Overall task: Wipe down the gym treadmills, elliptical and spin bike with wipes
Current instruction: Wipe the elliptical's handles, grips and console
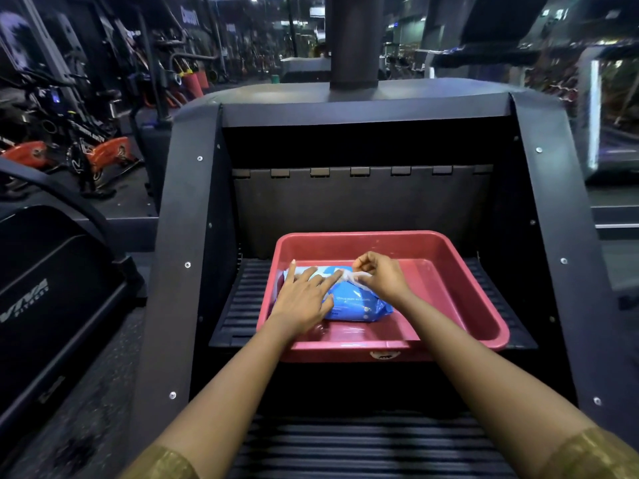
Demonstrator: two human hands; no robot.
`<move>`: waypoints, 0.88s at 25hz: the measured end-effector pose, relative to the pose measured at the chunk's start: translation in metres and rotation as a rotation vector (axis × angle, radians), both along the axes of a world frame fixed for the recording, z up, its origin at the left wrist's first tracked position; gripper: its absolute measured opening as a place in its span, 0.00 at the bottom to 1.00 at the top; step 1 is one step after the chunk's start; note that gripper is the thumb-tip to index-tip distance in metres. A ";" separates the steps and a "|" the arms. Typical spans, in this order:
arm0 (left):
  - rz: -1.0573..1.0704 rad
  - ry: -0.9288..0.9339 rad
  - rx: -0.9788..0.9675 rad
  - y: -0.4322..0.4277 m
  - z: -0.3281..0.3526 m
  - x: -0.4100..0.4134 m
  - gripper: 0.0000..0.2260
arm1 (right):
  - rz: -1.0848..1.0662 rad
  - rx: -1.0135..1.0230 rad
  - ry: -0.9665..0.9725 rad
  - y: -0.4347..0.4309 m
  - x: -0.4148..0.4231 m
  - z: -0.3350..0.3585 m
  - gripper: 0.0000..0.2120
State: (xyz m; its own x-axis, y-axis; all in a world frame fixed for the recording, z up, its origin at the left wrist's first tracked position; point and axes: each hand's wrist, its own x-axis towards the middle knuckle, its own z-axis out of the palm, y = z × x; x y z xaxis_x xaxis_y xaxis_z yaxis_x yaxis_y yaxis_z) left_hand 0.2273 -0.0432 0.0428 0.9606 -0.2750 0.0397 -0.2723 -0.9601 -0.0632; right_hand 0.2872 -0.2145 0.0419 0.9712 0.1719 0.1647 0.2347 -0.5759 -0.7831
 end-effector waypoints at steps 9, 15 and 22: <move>0.026 -0.016 0.062 -0.004 -0.004 0.001 0.22 | -0.073 -0.129 -0.067 -0.005 0.001 0.022 0.05; 0.041 0.014 0.042 -0.001 -0.006 -0.001 0.25 | -0.030 -0.214 -0.140 -0.007 0.000 0.047 0.12; 0.037 0.014 0.038 0.000 -0.007 -0.001 0.23 | -0.107 -0.254 -0.197 -0.019 0.001 0.068 0.12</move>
